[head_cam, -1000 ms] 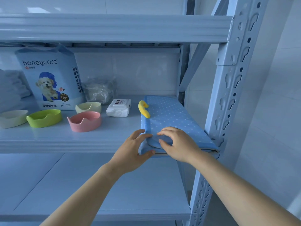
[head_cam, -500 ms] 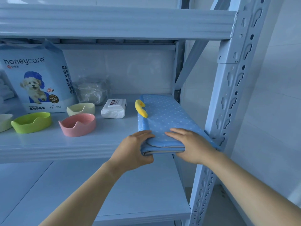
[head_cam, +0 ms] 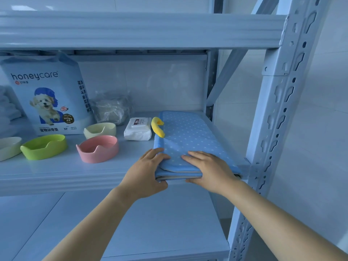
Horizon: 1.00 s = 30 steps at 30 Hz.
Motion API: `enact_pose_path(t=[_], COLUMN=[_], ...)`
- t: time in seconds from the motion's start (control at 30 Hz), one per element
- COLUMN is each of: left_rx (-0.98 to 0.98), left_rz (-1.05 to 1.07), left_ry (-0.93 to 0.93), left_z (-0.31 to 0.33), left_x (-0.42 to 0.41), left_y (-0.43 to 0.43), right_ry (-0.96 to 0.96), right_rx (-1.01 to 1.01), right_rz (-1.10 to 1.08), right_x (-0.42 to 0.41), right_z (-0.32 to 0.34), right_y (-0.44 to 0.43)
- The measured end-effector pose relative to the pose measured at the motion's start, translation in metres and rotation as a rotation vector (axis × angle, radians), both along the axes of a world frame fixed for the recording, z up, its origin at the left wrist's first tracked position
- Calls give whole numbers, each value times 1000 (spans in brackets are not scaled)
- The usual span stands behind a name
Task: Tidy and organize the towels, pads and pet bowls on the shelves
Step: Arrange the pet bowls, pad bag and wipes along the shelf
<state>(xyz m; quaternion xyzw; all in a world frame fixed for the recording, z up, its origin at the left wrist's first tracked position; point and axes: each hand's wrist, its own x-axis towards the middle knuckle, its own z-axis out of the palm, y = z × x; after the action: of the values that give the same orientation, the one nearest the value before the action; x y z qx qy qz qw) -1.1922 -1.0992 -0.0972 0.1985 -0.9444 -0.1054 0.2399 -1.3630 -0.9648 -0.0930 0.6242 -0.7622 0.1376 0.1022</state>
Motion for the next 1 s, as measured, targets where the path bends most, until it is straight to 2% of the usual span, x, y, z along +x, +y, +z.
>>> enact_pose_path(t=[0.23,0.6,1.0], left_rx=[75,66,-113], left_rz=[-61,-80,-82], left_ry=[-98,-46,-30], left_z=[-1,-9,-20], left_x=[-29,-49,-51], left_y=[11,29,43], right_ry=[-14,-3,4], right_rx=[23,-19,-51], right_rz=[-64,-83,-90], right_x=[-22,-38,-48], right_z=[1,-9,-10], right_y=[18,41,62])
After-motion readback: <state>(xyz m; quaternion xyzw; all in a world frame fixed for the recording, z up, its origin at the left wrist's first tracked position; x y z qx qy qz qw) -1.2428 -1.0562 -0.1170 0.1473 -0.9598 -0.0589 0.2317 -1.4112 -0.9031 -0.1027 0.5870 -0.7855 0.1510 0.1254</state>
